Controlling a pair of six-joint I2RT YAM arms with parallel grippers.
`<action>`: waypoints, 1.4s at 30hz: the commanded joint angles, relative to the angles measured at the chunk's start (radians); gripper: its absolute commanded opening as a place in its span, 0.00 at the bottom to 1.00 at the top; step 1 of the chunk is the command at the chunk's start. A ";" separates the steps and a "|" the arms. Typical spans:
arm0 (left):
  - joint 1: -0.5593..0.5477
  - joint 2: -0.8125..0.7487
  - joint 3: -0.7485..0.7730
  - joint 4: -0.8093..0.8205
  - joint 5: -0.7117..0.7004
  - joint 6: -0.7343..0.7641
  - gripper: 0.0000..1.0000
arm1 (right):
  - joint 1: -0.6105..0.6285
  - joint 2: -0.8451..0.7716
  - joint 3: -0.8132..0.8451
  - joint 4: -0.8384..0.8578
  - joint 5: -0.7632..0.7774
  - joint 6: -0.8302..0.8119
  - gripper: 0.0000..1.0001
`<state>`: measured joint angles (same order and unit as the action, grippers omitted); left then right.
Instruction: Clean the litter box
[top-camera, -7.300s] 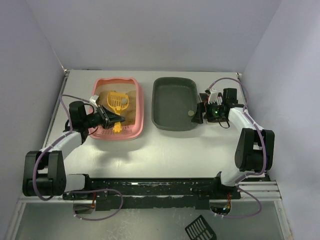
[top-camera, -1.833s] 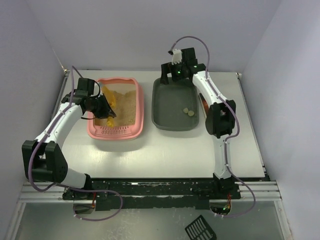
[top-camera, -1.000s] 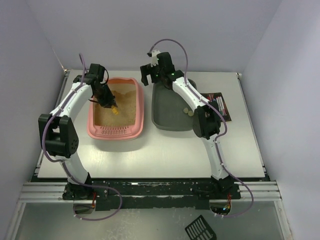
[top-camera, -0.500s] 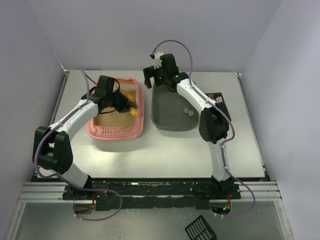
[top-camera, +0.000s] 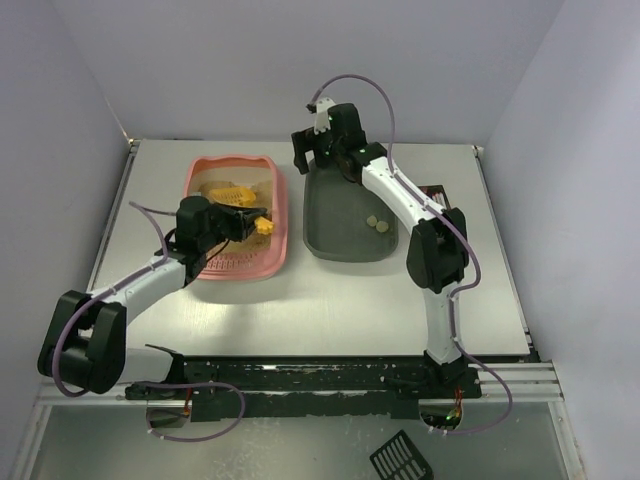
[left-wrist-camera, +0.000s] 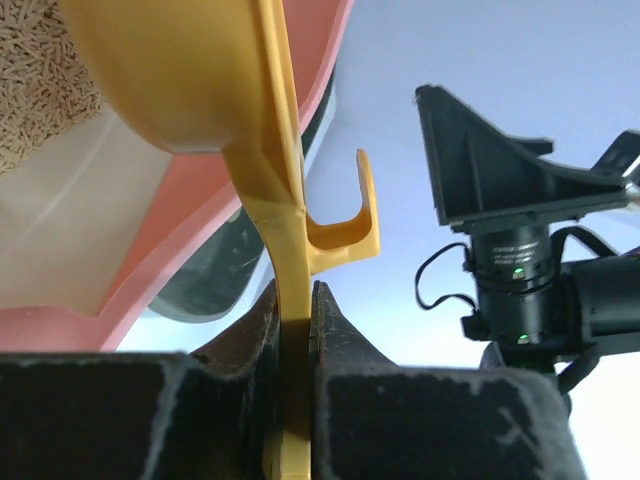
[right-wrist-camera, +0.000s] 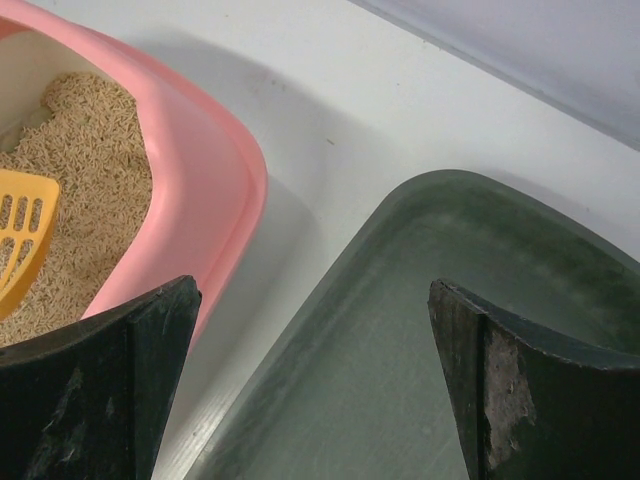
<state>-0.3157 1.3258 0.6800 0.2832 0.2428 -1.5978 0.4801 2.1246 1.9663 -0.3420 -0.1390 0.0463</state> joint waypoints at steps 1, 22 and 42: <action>-0.008 -0.033 -0.062 0.297 -0.109 -0.179 0.07 | -0.007 -0.046 0.014 -0.023 -0.004 -0.005 1.00; -0.209 0.219 -0.135 0.472 -0.517 -0.677 0.07 | -0.005 -0.008 0.051 -0.058 -0.053 0.022 1.00; -0.212 0.311 -0.177 0.632 -0.697 -0.762 0.07 | 0.133 0.274 0.396 -0.242 0.124 0.029 1.00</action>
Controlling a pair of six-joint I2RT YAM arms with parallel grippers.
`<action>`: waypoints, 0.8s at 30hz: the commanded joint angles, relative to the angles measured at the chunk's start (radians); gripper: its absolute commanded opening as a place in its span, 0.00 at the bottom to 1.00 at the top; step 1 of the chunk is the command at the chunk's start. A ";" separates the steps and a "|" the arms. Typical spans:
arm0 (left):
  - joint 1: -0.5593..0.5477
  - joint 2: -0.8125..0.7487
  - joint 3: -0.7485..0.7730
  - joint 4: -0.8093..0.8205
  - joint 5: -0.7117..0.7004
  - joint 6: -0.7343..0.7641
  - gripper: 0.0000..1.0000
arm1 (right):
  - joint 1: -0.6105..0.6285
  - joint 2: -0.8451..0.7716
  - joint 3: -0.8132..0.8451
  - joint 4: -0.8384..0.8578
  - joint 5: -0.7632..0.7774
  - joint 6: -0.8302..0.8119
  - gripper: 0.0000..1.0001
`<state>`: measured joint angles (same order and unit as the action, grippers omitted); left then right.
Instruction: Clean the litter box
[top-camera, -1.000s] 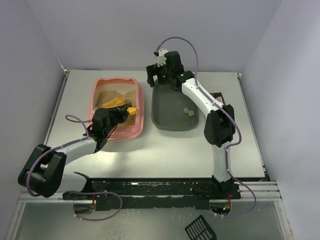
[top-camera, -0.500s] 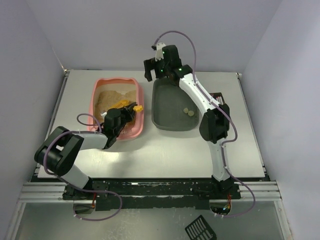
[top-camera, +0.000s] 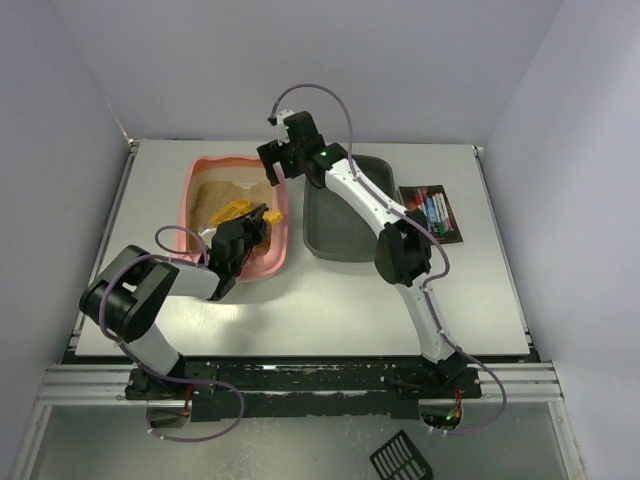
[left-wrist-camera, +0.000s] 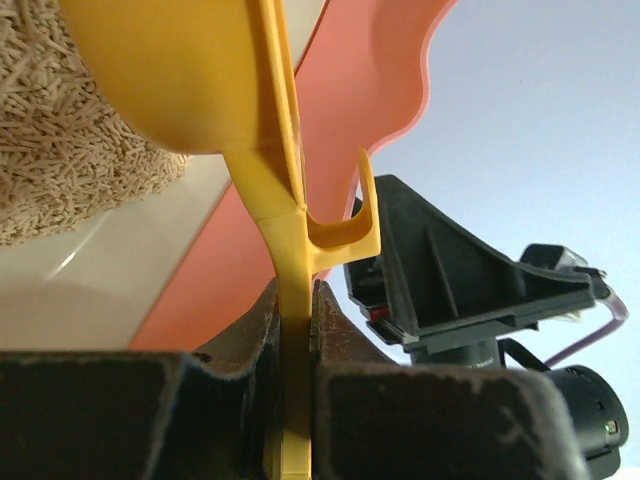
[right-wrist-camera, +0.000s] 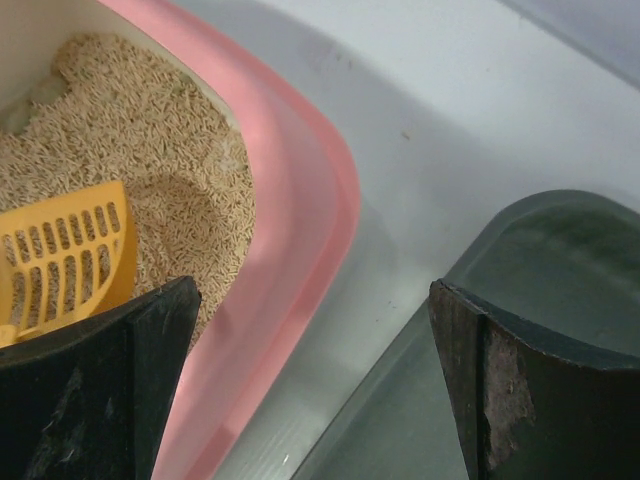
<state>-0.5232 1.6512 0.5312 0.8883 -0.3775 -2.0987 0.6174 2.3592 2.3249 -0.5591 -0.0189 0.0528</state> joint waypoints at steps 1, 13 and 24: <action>-0.004 -0.009 -0.033 0.036 -0.083 -0.266 0.07 | -0.004 0.047 0.035 -0.023 0.004 0.028 1.00; -0.003 0.119 -0.020 0.193 -0.178 -0.349 0.07 | -0.005 0.109 0.021 -0.017 -0.084 0.084 1.00; 0.005 0.214 0.125 0.120 -0.183 -0.325 0.07 | -0.018 0.075 -0.051 -0.006 -0.137 0.090 1.00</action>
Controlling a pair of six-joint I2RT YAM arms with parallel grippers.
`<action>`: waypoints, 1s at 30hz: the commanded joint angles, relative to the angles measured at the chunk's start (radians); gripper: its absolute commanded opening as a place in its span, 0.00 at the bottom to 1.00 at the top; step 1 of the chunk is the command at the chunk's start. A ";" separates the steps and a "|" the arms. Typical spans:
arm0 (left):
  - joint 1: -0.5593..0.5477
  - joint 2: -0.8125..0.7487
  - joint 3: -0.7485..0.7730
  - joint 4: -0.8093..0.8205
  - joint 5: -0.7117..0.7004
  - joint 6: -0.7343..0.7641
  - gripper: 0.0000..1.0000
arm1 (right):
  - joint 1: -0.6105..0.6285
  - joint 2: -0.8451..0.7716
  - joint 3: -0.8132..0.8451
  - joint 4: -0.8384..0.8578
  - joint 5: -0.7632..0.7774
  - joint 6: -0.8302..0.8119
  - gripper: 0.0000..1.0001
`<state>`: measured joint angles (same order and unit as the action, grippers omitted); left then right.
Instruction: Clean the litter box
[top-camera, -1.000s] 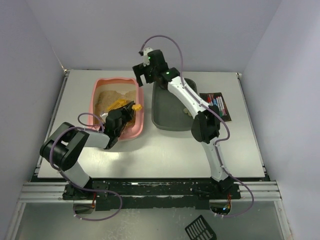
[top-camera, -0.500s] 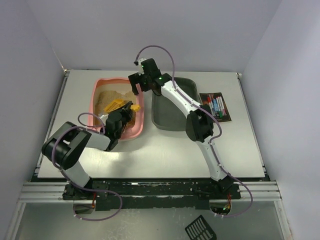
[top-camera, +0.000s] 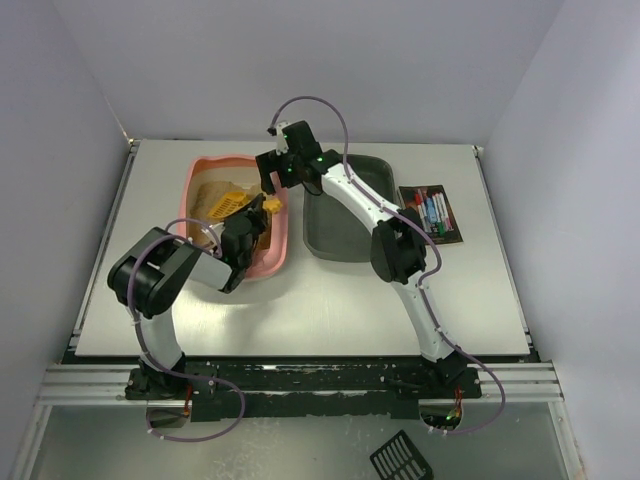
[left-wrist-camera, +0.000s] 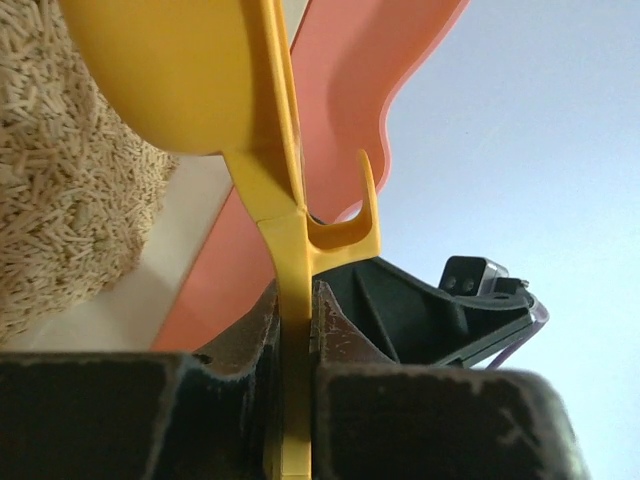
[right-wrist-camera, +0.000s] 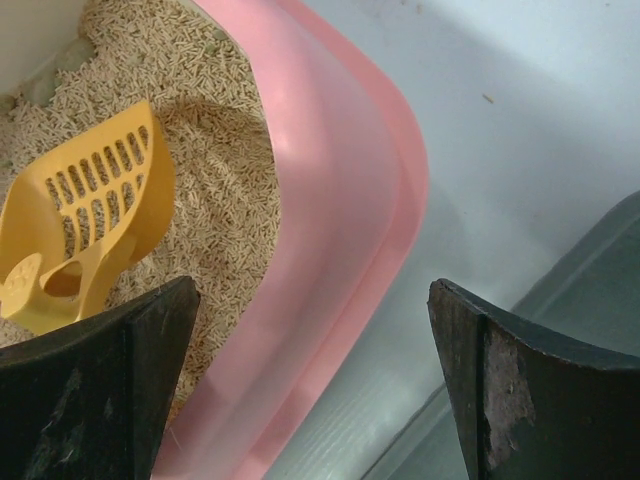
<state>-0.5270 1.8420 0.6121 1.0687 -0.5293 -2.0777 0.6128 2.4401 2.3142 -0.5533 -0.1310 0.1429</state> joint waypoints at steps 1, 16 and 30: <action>0.013 0.023 0.053 -0.070 -0.032 -0.341 0.07 | -0.016 -0.012 -0.051 -0.009 -0.037 0.002 1.00; 0.082 0.037 0.098 -0.136 -0.046 -0.354 0.07 | -0.036 -0.041 -0.142 0.009 -0.072 0.004 1.00; 0.130 0.060 0.129 -0.165 -0.083 -0.399 0.07 | -0.042 -0.039 -0.158 0.012 -0.082 0.004 1.00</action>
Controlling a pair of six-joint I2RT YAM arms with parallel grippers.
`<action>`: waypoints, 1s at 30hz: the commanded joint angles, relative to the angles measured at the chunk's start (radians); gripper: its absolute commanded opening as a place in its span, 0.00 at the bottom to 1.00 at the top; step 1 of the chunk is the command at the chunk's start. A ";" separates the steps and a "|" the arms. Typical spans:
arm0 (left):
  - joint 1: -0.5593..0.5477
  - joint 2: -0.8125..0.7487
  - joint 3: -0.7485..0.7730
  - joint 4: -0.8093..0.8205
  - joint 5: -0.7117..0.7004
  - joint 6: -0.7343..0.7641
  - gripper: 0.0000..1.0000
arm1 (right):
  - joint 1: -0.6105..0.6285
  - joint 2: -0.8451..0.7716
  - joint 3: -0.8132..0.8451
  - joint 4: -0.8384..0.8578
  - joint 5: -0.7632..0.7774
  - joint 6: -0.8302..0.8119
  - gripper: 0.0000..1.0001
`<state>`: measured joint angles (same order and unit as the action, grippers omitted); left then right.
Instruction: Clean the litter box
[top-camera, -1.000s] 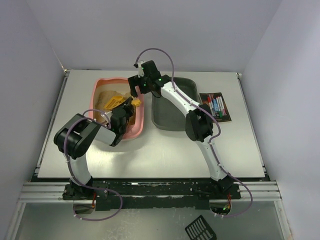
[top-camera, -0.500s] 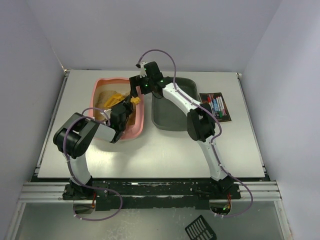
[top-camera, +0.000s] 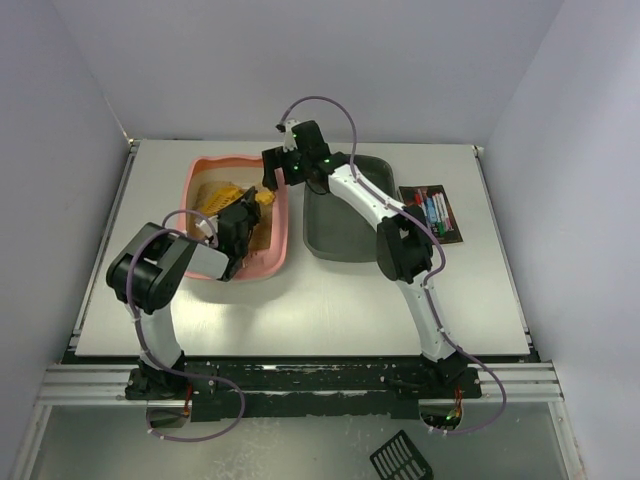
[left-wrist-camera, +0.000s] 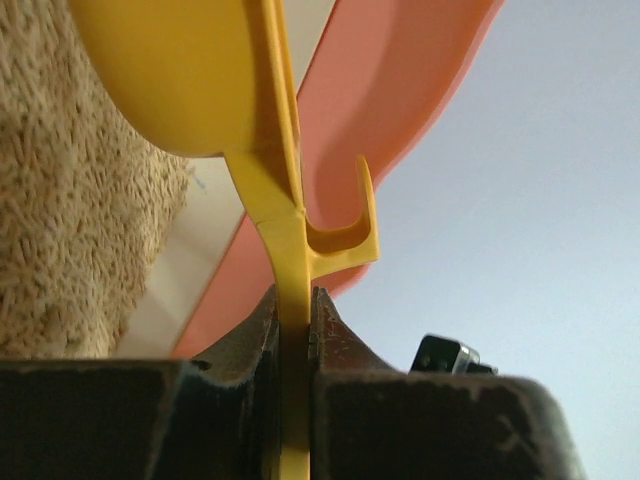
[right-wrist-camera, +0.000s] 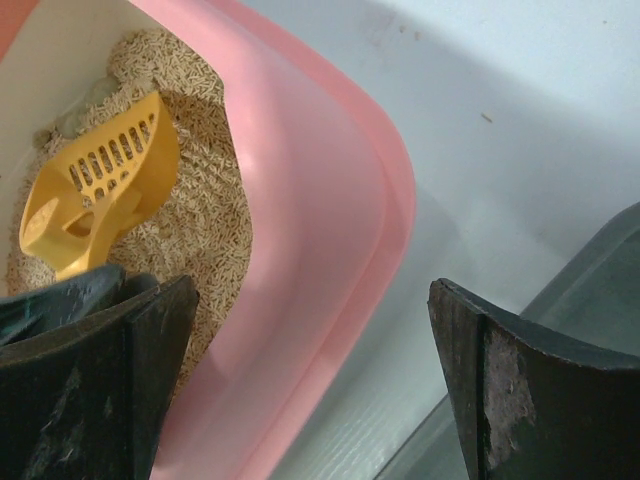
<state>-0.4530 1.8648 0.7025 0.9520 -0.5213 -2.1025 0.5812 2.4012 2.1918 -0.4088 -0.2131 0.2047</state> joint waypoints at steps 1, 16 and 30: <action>0.057 0.042 0.042 -0.050 -0.091 -0.378 0.07 | -0.010 0.003 -0.034 -0.133 -0.005 -0.056 1.00; 0.081 0.106 0.038 0.008 -0.075 -0.410 0.07 | 0.027 0.066 0.007 -0.159 0.085 -0.016 1.00; 0.091 0.263 0.161 0.076 -0.015 -0.529 0.07 | 0.039 0.037 -0.072 -0.130 0.163 -0.002 0.92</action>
<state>-0.4149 2.0609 0.8406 1.0344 -0.5236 -2.0460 0.6147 2.4092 2.1860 -0.3885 -0.0776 0.2462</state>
